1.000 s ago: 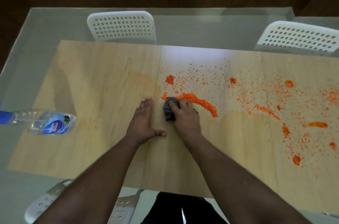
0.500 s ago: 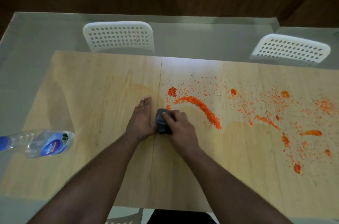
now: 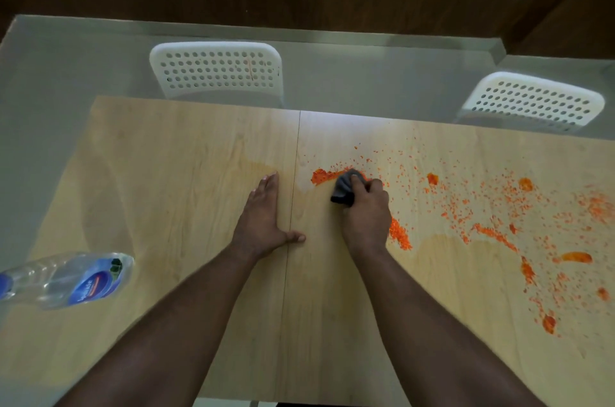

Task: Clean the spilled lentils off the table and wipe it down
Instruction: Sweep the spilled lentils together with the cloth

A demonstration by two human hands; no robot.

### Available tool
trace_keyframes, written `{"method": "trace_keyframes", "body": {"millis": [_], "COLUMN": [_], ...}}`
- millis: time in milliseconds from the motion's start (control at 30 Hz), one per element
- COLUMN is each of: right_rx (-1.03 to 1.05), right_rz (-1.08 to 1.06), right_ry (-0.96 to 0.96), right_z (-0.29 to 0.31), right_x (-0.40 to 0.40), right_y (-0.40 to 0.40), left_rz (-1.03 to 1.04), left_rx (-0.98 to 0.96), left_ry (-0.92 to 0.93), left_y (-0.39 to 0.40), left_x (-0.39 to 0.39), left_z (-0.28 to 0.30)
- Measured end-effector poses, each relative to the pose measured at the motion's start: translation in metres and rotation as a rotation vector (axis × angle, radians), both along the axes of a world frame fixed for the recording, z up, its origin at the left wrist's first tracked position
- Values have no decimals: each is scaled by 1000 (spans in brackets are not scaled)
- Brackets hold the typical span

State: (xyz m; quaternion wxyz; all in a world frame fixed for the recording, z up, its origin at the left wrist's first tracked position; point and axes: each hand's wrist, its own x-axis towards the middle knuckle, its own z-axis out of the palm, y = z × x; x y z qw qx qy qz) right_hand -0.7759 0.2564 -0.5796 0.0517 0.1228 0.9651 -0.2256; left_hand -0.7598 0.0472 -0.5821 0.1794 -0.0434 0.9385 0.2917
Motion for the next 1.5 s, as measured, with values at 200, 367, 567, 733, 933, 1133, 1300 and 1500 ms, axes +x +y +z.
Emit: {"method": "trace_keyframes", "body": {"millis": [200,367,567,733,933,1133,1300,1500], "right_rx": [-64,79,57,-25,-131,32,34,-9], "right_rz": [196,476,187,-57,120,445,192,-146], "right_ry": [27,11,-4,-28,44,10,-10,-11], "right_z": [9,-2,-1,1,9,2,5,-2], "right_x": [20,-4,-38,-44,-33,-63,-96,-97], "right_y": [-32,-66,-44,-5,-27,-69,-50,11], "left_rz": [-16,-66,-32,7,-4,-49,-18,-86], "left_rx": [7,41,13,17,26,80,30,34], "left_ry": [27,43,-6,-28,-4,38,4,16], "left_y": [-2,-7,-6,-4,1,-7,-4,7], "left_x": [-27,-43,-45,-61,-81,-91,-91,-104], "left_z": [-1,-11,-10,-3,-2,-10,-13,-5]}}
